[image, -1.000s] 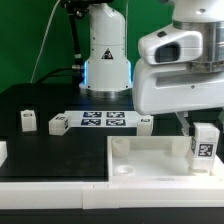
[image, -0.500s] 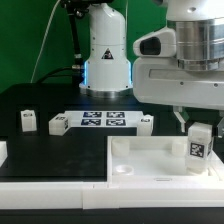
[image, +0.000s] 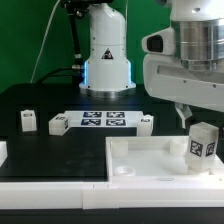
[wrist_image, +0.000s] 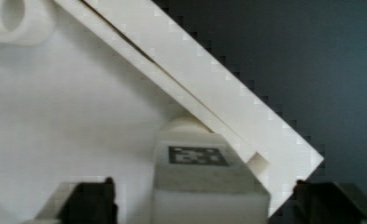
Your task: Assemble one leg
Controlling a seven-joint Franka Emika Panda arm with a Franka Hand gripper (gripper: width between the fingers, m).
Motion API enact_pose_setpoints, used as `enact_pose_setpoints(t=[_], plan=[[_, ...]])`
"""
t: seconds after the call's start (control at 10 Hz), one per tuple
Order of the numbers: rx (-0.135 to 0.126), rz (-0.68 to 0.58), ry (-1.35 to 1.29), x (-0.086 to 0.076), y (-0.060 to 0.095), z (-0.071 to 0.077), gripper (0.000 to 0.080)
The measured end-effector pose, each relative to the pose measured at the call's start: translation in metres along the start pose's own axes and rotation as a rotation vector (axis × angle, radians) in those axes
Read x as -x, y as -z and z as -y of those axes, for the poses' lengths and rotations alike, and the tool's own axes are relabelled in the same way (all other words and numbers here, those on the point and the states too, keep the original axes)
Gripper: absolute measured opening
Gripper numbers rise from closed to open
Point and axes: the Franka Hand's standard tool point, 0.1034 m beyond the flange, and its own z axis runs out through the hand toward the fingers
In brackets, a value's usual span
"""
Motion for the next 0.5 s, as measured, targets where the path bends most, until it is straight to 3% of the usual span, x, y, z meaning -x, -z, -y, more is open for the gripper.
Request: enact_pose_setpoints(t=[0.1,0.3,0.5], plan=[[0.009,0.002,0.041,0.0036,-0.0017,0.0013,0.0610],[0.014,0.002,0.256,0.0044,-0.0042,0.0010,0.0641],[0.038,-0.019,0.568,0.0030,-0.0070,0.0007,0.0648]])
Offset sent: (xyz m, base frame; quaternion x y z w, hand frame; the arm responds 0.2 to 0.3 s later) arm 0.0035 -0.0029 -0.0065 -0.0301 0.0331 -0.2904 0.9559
